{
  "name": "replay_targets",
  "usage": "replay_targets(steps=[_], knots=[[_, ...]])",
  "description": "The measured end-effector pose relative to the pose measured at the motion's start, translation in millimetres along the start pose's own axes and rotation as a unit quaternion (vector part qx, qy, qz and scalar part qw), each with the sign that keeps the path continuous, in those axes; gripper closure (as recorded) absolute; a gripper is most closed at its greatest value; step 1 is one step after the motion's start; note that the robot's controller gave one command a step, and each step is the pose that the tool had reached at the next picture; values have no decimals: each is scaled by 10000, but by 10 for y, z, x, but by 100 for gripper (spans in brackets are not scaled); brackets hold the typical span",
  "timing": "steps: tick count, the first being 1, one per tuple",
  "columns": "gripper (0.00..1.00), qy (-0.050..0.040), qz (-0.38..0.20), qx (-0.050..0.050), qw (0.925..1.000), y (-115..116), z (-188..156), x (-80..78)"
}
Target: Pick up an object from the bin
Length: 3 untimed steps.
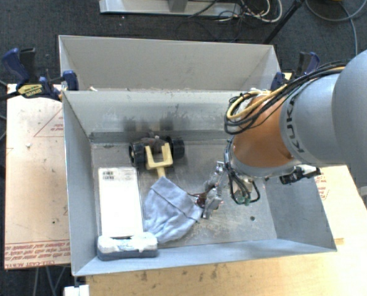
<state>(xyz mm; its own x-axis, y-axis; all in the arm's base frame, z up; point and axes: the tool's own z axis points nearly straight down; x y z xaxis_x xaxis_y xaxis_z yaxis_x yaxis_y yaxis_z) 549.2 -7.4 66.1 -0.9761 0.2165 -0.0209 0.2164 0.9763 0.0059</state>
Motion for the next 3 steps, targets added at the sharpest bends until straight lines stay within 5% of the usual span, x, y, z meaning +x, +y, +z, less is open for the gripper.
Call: replay_targets(steps=[3], knots=[[100, 93, -1, 21, 10000, 3, -336, 25]])
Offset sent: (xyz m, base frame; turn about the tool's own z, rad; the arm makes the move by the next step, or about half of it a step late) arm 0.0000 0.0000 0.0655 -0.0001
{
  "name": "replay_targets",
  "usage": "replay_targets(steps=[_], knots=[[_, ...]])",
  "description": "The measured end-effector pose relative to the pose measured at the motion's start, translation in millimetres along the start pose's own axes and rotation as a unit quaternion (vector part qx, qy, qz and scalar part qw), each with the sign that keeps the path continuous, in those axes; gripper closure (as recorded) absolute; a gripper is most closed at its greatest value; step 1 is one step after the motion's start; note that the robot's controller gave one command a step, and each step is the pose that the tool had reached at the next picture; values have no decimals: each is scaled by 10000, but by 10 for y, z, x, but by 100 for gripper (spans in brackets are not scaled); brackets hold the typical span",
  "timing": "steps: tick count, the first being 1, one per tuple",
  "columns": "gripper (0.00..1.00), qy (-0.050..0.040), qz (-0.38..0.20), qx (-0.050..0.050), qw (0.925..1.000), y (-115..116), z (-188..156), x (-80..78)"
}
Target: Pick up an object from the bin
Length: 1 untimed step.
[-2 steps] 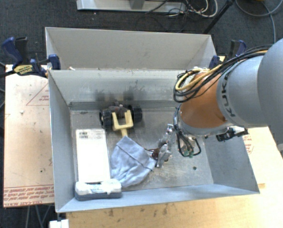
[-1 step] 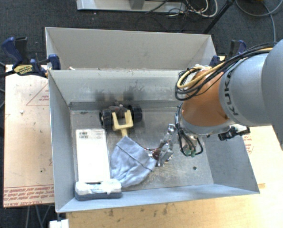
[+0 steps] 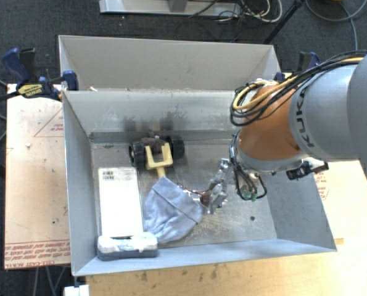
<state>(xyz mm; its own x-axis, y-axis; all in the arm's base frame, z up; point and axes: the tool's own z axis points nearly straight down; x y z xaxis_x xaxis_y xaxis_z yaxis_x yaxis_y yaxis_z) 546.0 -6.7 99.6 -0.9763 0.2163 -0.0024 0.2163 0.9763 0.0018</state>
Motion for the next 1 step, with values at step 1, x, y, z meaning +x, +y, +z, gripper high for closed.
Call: replay_targets(steps=[1], knots=[[100, -10, 2, -2, 10000, 1, -118, -8]])
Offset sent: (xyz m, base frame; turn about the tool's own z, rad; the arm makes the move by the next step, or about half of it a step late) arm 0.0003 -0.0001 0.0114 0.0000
